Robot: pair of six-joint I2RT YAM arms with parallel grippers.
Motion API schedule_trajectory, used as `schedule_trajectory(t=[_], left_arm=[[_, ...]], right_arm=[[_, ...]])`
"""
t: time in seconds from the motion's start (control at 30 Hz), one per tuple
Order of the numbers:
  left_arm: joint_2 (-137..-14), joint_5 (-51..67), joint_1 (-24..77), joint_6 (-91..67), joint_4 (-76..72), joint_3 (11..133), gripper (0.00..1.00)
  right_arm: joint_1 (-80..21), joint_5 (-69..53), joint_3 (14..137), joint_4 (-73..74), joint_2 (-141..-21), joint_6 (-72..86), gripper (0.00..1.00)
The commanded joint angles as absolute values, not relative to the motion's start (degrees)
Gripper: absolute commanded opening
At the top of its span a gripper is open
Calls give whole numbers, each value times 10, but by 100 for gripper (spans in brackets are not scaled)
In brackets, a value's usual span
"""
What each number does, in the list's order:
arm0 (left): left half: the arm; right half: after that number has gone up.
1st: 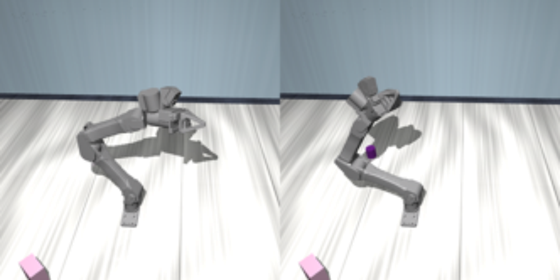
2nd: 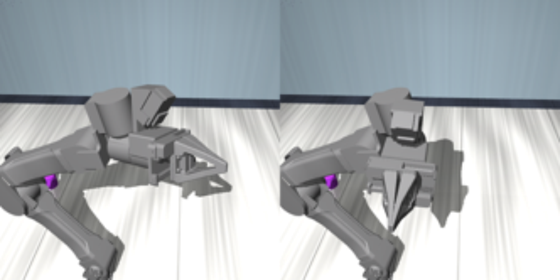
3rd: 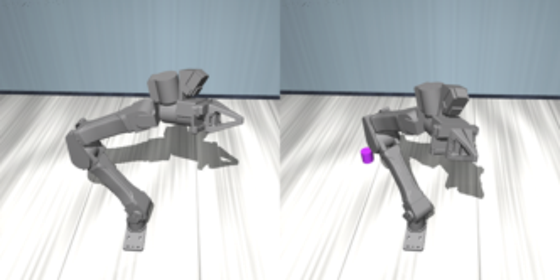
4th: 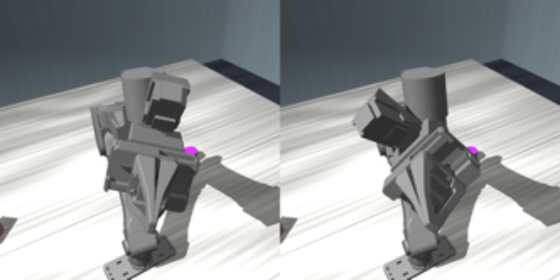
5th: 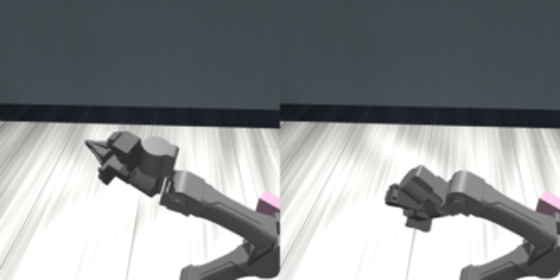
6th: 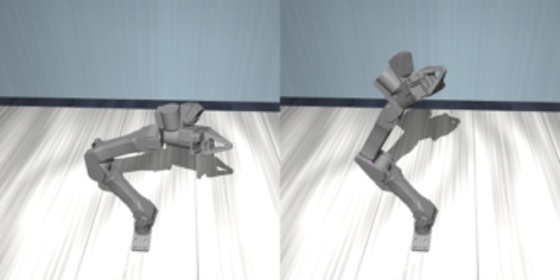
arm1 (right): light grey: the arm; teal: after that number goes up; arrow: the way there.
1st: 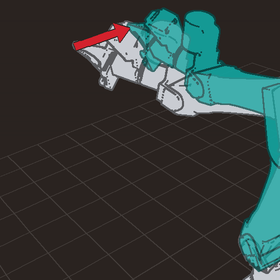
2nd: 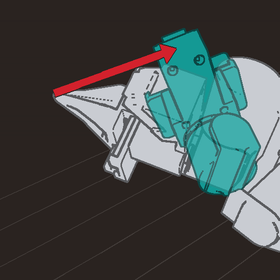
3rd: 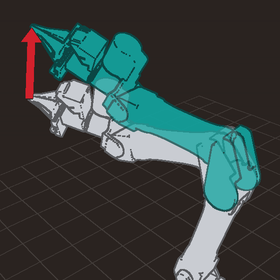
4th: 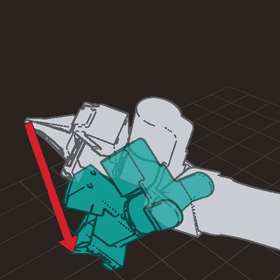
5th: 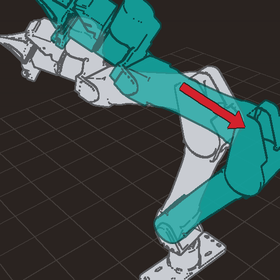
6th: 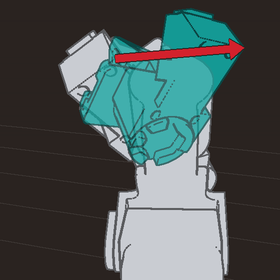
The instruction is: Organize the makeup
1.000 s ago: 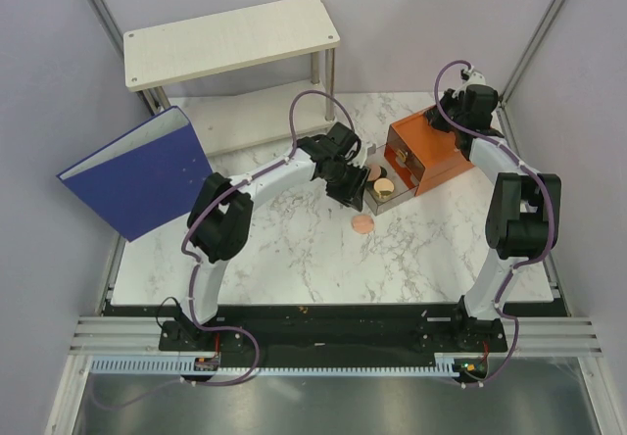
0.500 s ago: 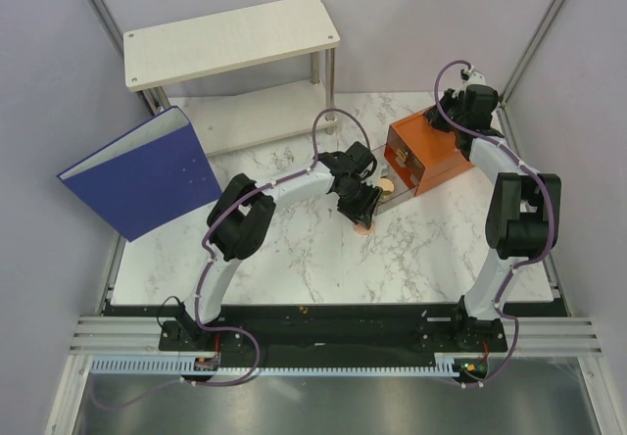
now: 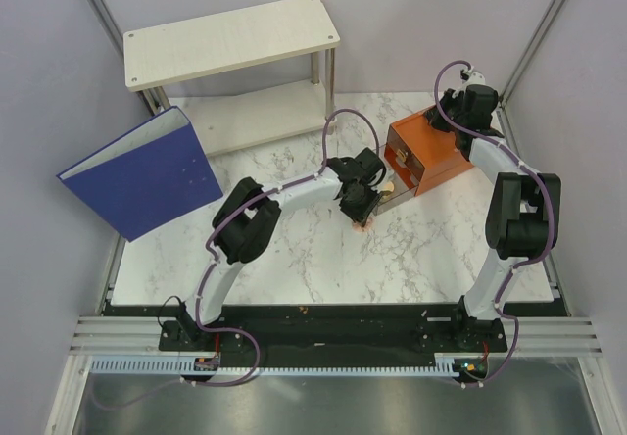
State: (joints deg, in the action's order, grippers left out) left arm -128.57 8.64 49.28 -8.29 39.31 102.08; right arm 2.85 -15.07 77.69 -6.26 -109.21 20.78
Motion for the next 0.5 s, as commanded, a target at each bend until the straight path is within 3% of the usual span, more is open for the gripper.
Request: schedule_trajectory(t=[0.0, 0.23, 0.47], left_arm=[[-1282, 40, 504, -40, 416, 989, 28], [-1236, 16, 515, -26, 422, 933, 6], [-1173, -33, 515, -38, 429, 936, 2]], right_arm=[[21, -141, 705, 202, -1180, 183, 0], [20, -139, 705, 201, -1178, 182, 0], [20, -138, 707, 202, -1179, 183, 0]])
